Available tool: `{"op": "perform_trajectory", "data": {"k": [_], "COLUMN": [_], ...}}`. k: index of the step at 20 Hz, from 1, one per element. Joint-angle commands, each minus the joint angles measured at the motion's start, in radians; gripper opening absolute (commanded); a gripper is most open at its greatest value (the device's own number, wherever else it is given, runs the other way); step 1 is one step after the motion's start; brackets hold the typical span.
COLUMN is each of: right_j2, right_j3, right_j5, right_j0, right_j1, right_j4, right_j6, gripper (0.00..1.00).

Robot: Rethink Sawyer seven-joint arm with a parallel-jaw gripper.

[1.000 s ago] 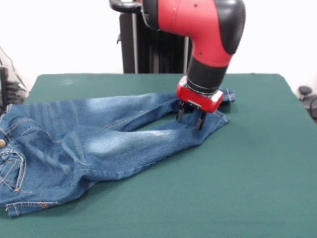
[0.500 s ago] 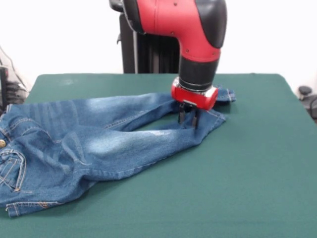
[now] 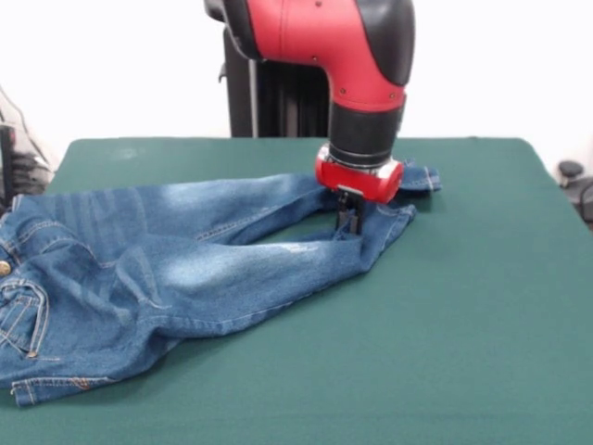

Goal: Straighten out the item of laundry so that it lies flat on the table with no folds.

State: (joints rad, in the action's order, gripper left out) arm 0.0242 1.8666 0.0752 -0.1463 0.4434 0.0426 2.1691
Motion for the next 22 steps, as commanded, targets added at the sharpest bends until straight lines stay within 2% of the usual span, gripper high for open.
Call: {"op": "perform_trajectory", "data": {"k": [1,6,11,14,19,22], "right_j2": [-0.217,-0.264,-0.210,-0.158,-0.092,-0.105], "right_j3": [0.063,0.092,0.074,0.049,0.021,0.047], "right_j5": [-0.056,-0.074,-0.122,-0.116,-0.061,-0.056], "right_j0": [-0.056,-0.034,0.107,0.193,0.289,0.275], "right_j1": [-0.091,-0.073,-0.085,-0.091,-0.078,-0.040], "right_j4": [0.023,-0.040,-0.197,-0.309,-0.480,-0.532], "right_j6": [0.107,0.184,0.337,0.382,0.378,0.353], "gripper": [0.00,0.00,0.00,0.00,0.00,0.00]}}
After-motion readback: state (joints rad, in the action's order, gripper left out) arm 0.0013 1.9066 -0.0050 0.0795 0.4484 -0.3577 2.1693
